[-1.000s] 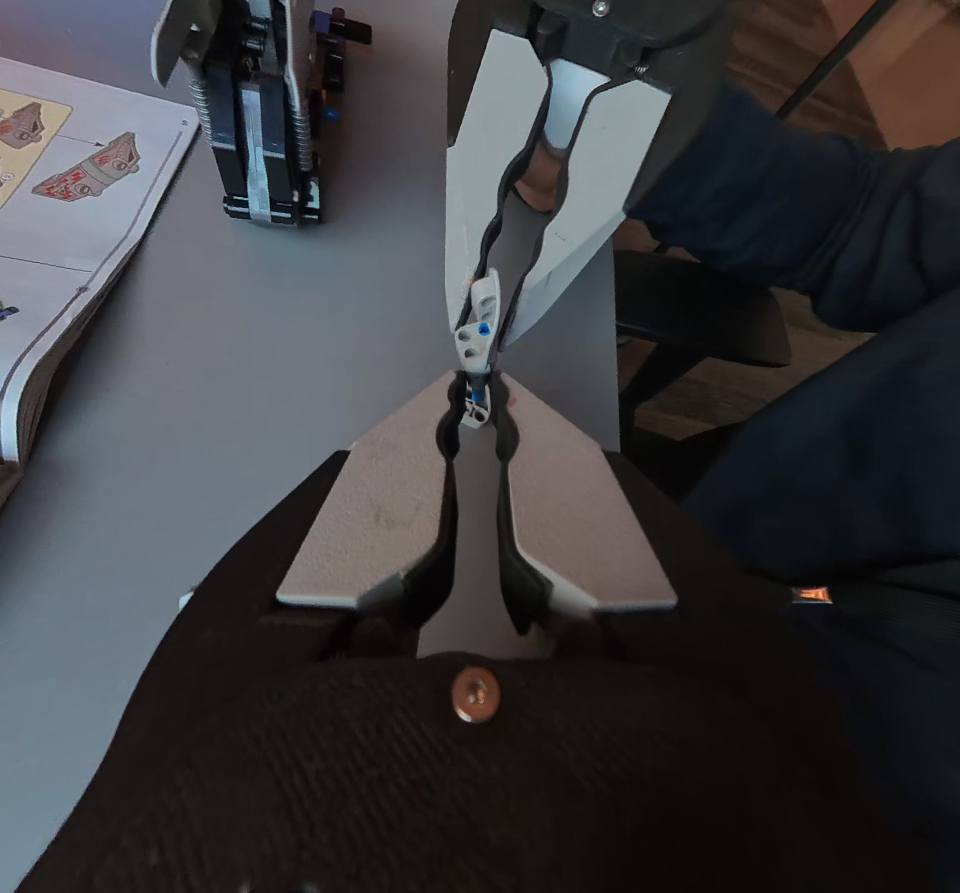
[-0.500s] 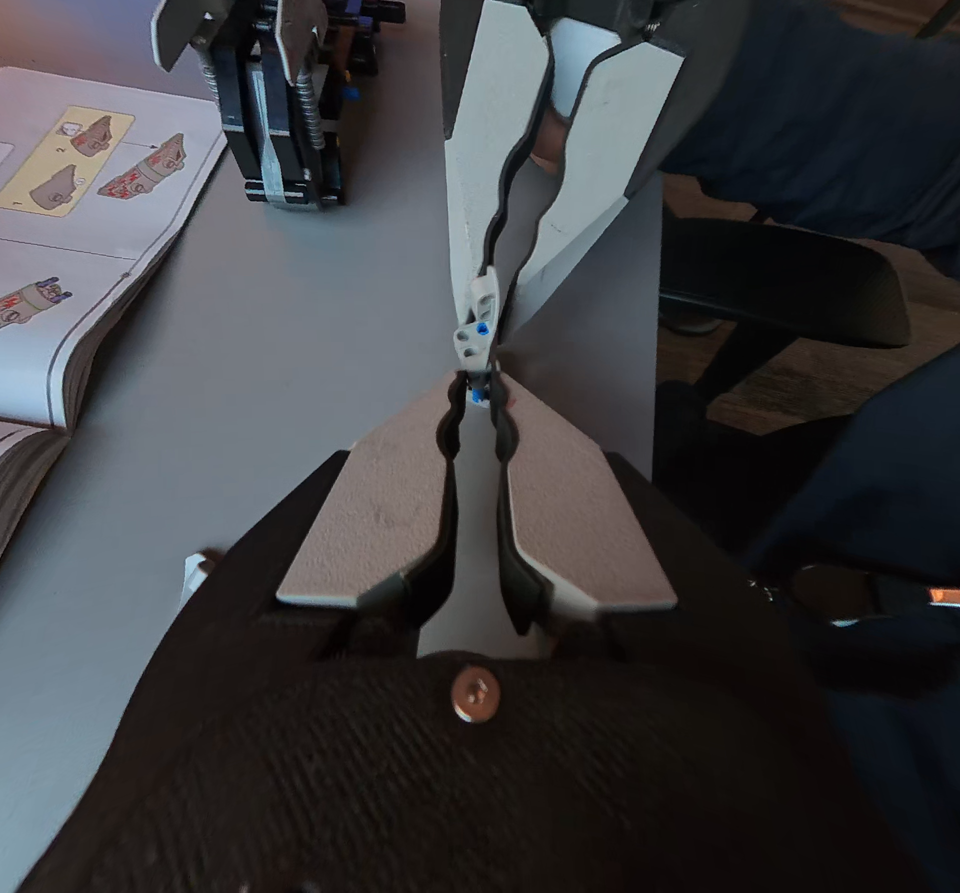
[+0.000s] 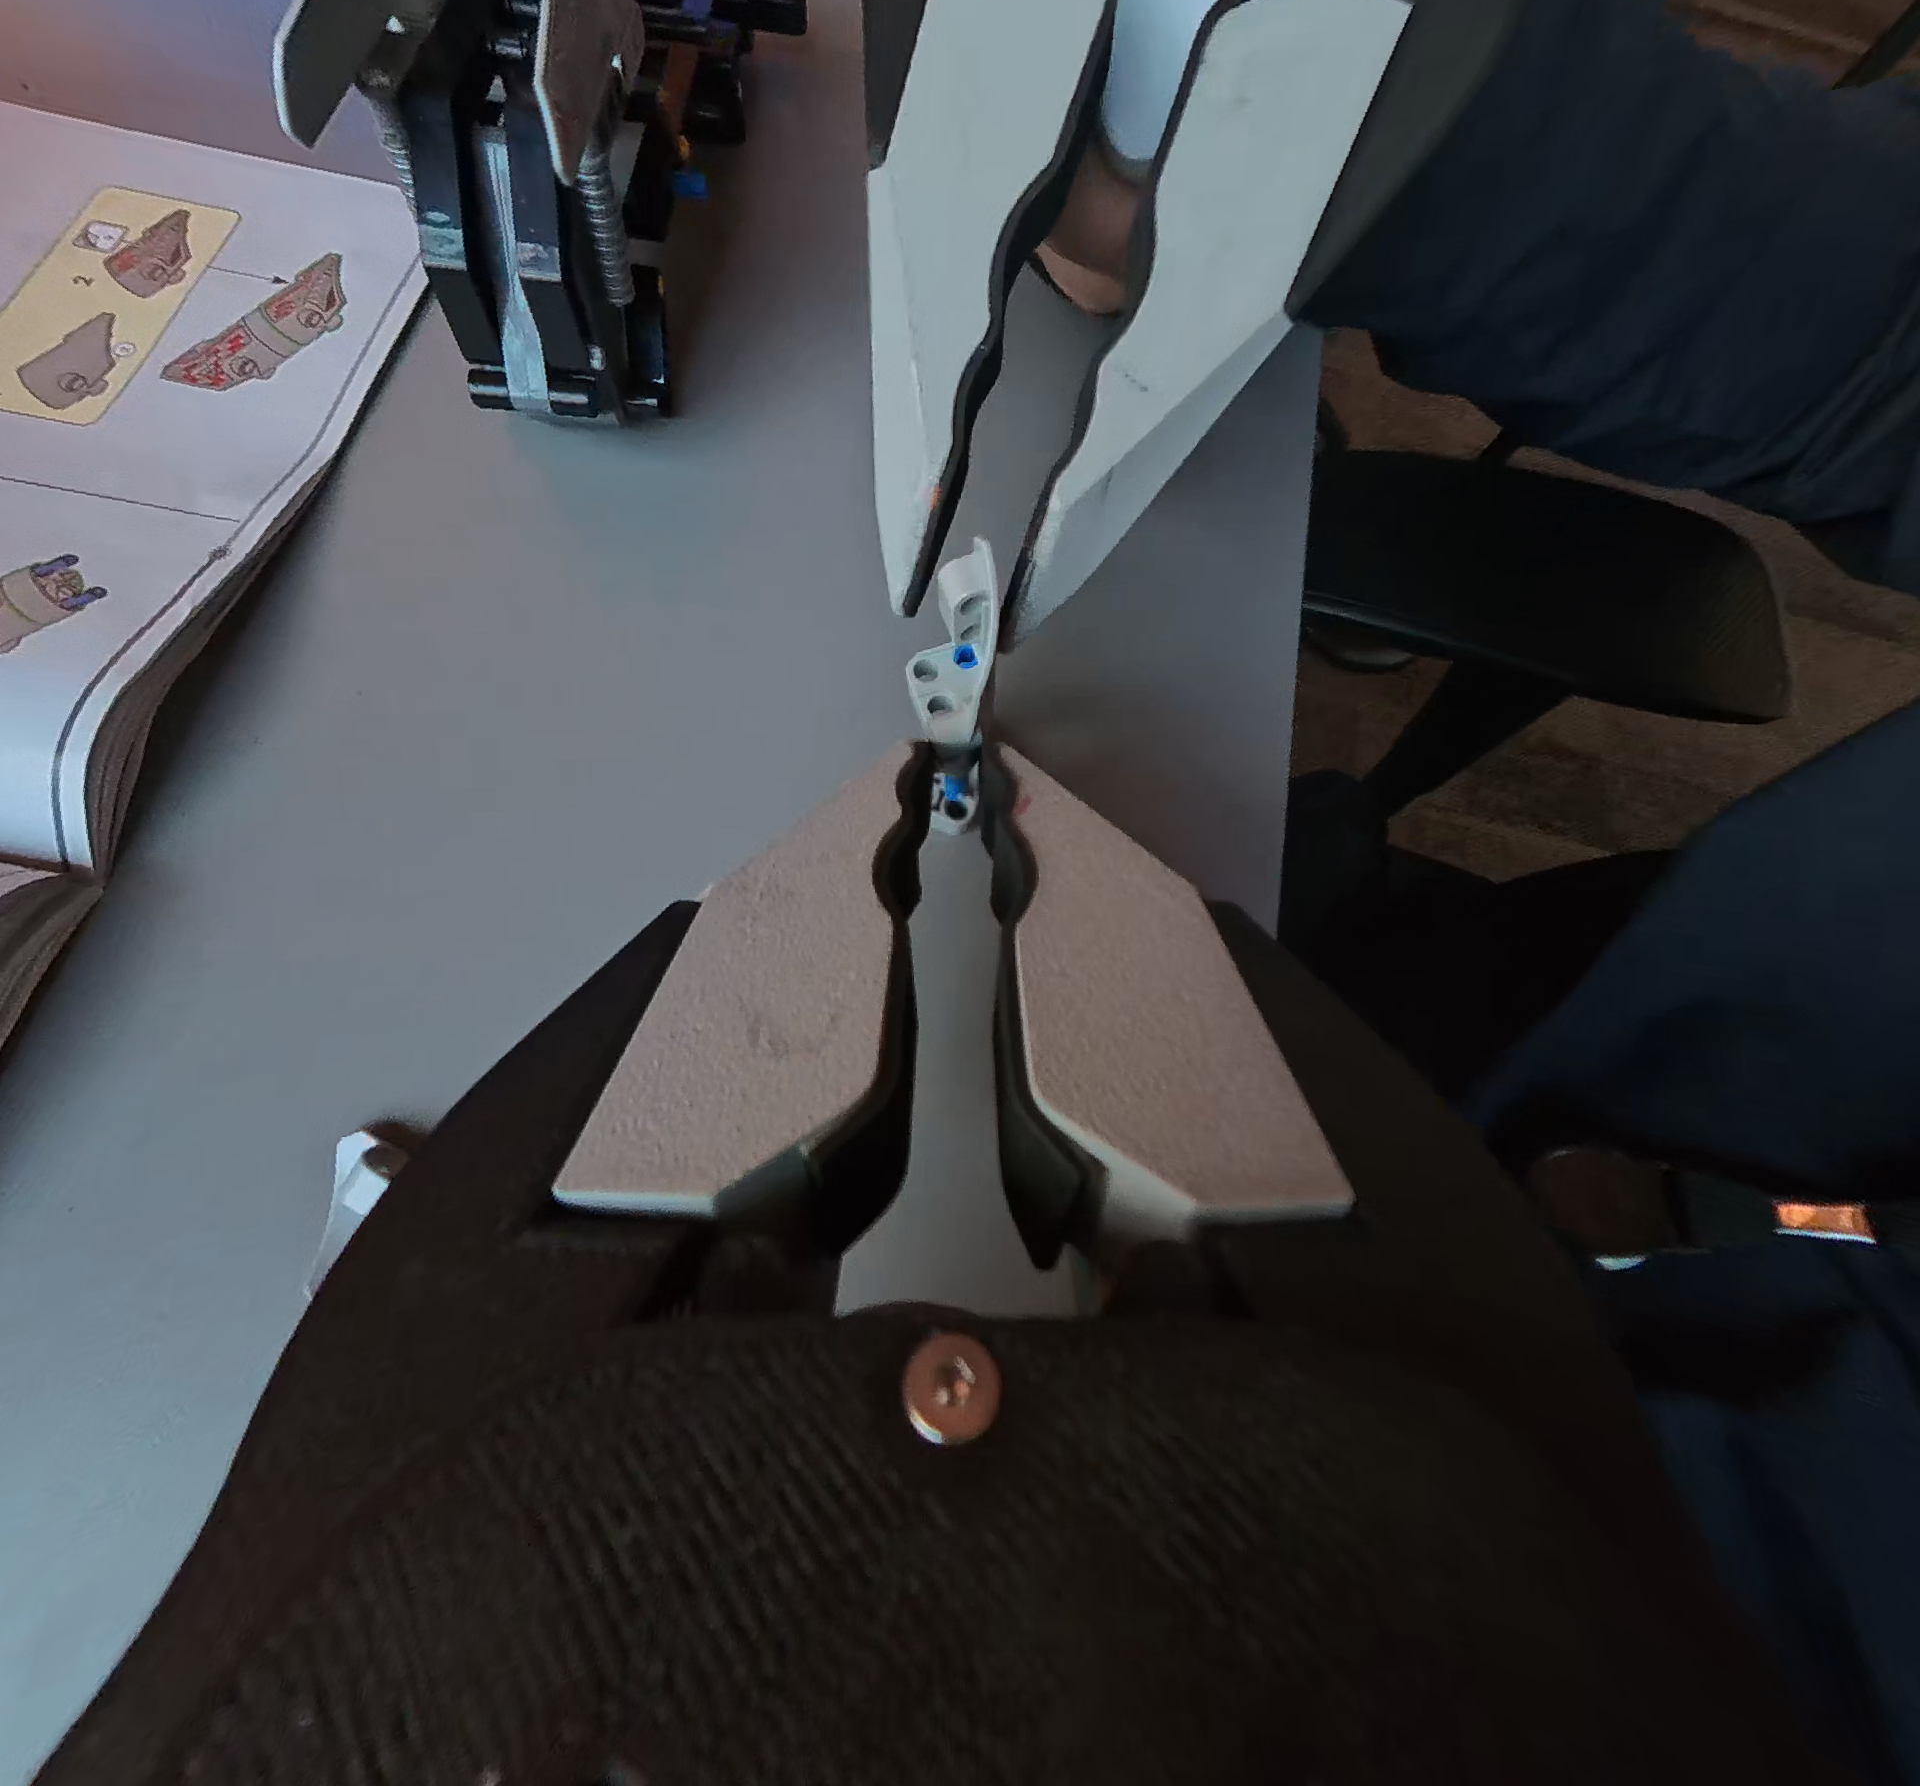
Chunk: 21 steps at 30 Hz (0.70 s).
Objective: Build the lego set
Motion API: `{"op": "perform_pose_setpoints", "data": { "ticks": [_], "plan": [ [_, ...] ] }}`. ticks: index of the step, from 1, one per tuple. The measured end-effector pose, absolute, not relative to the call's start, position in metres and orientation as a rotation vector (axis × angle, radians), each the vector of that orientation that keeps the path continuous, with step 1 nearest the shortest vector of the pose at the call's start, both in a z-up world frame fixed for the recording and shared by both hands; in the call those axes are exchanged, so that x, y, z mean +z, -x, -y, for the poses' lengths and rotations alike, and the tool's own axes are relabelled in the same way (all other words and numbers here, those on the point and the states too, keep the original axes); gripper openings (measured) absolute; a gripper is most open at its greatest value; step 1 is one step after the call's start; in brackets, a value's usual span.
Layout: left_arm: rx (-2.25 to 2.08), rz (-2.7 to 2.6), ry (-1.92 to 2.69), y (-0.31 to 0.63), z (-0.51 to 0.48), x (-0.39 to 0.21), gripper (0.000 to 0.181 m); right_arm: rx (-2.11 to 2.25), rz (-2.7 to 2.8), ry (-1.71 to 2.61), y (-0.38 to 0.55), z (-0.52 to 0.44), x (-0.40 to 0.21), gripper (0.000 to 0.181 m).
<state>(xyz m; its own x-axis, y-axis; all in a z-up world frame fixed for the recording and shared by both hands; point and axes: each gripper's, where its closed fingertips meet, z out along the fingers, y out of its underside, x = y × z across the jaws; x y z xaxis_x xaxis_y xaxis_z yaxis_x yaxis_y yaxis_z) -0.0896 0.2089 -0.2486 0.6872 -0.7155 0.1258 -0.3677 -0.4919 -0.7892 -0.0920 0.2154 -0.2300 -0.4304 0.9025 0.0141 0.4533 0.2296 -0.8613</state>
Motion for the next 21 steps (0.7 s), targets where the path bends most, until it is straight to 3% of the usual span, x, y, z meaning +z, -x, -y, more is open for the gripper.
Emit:
{"op": "perform_pose_setpoints", "data": {
  "ticks": [1, 17, 21],
  "plan": [
    [-0.564, -0.828, 2.126, 0.090, -0.209, -0.248, 0.005, 1.101, 2.011, 1.235, 0.092, -0.214, -0.232, 0.011],
    [-0.537, -0.843, 2.115, 0.090, -0.209, -0.248, 0.005, 0.863, 2.211, 1.230, 0.091, -0.216, -0.250, 0.018],
    [-0.514, -0.847, 2.128, 0.093, -0.209, -0.251, 0.005, 0.866, 2.214, 1.222, 0.091, -0.214, -0.254, 0.009]
  ]
}}
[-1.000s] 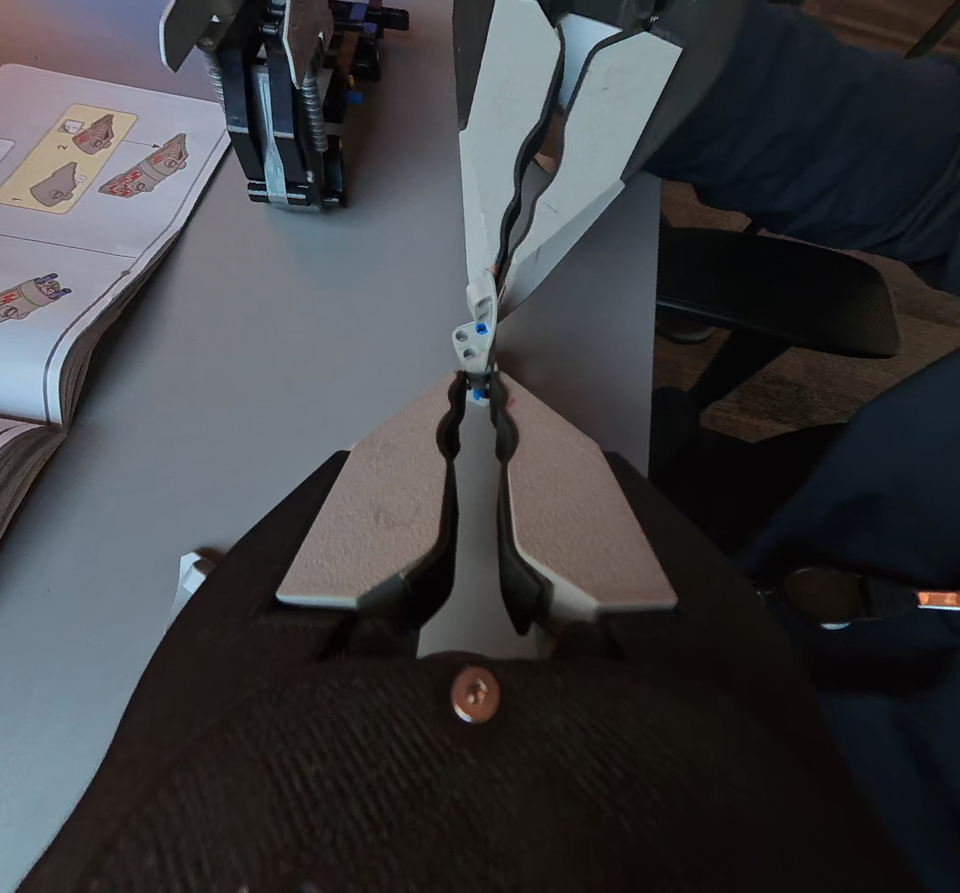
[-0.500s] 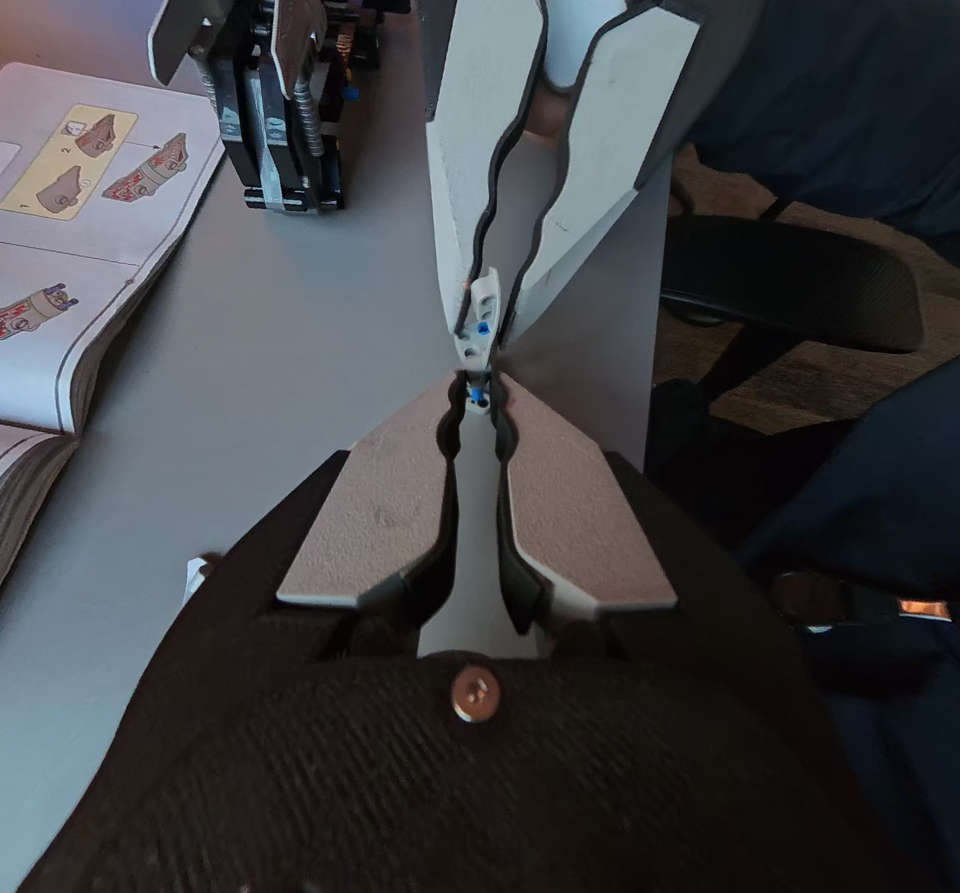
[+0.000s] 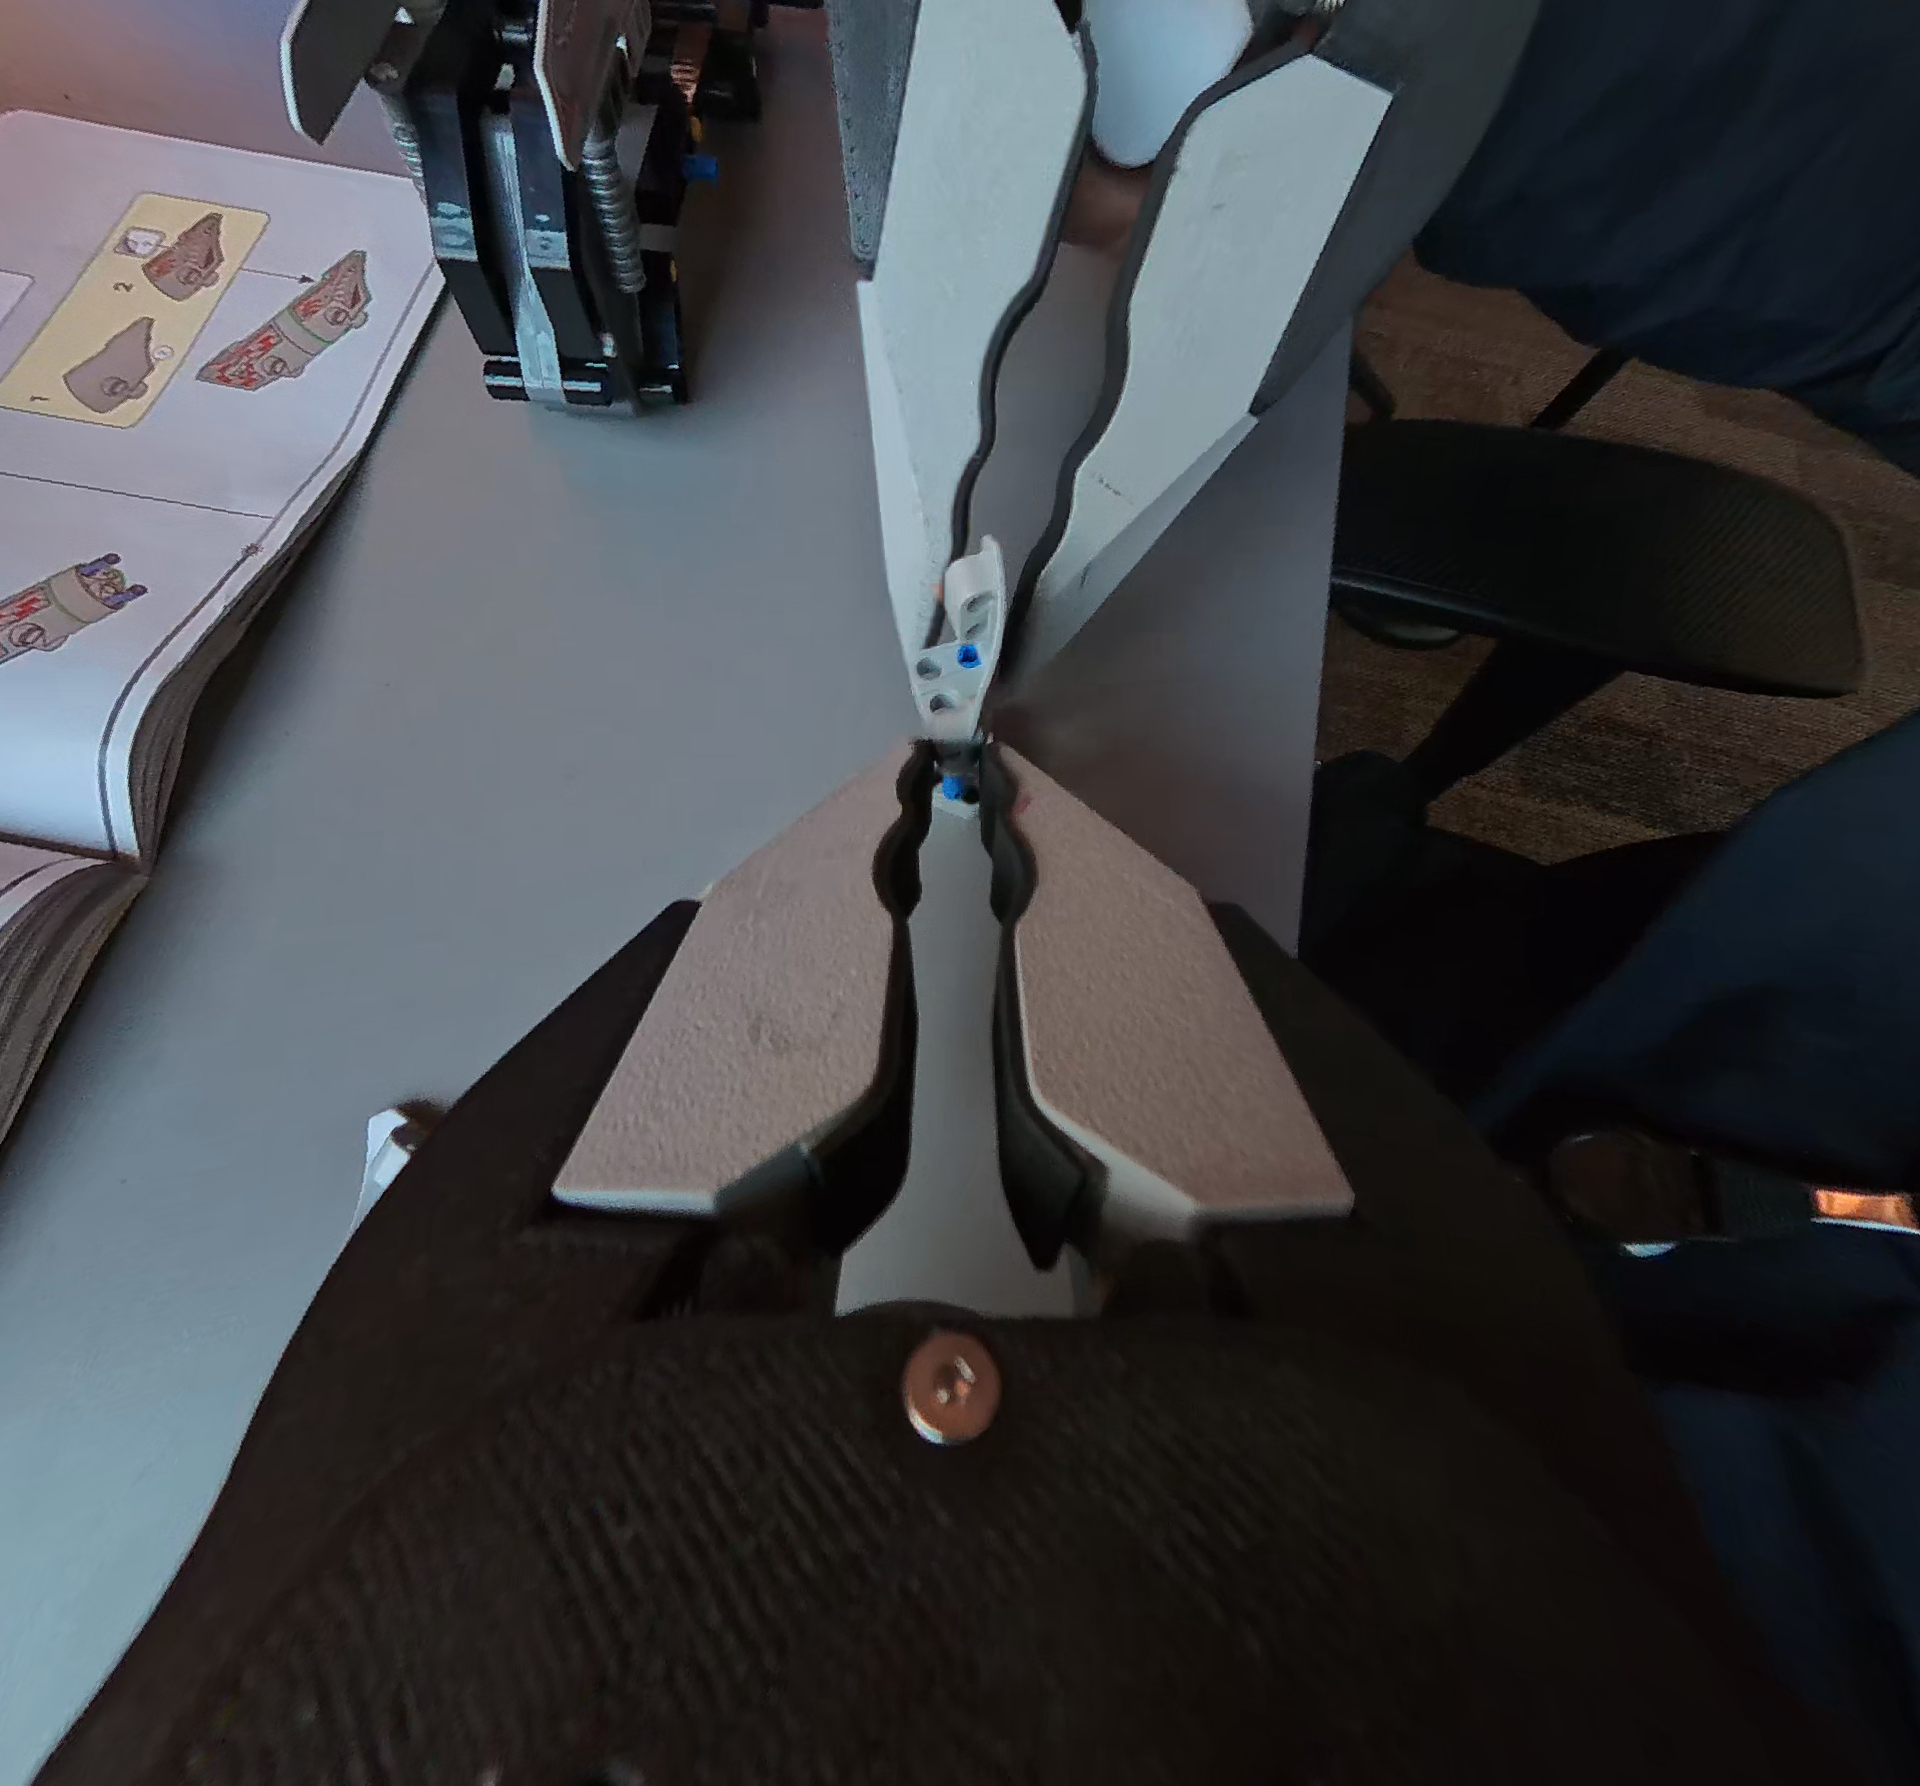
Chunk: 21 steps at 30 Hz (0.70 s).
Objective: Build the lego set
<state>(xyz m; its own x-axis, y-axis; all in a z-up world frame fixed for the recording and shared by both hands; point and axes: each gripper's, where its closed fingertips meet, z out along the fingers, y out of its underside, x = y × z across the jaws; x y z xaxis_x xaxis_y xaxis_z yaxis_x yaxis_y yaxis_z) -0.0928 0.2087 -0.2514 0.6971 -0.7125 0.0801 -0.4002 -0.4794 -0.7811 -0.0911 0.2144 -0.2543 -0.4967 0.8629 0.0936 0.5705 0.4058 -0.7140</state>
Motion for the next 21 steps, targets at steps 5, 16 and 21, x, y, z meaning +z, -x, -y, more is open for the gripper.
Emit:
{"op": "perform_pose_setpoints", "data": {
  "ticks": [5, 16, 21],
  "plan": [
    [-0.513, -0.847, 2.137, 0.0942, -0.2070, -0.2510, 0.005, 0.853, 2.225, 1.214, 0.0931, -0.2127, -0.2577, 0.008],
    [-0.541, -0.809, 2.133, 0.0933, -0.2095, -0.2514, 0.005, 0.767, 2.236, 1.138, 0.0922, -0.2167, -0.2587, 0.005],
    [-0.536, -0.792, 2.134, 0.0930, -0.2105, -0.2514, 0.005, 0.766, 2.229, 1.118, 0.0918, -0.2179, -0.2591, 0.004]
  ]
}}
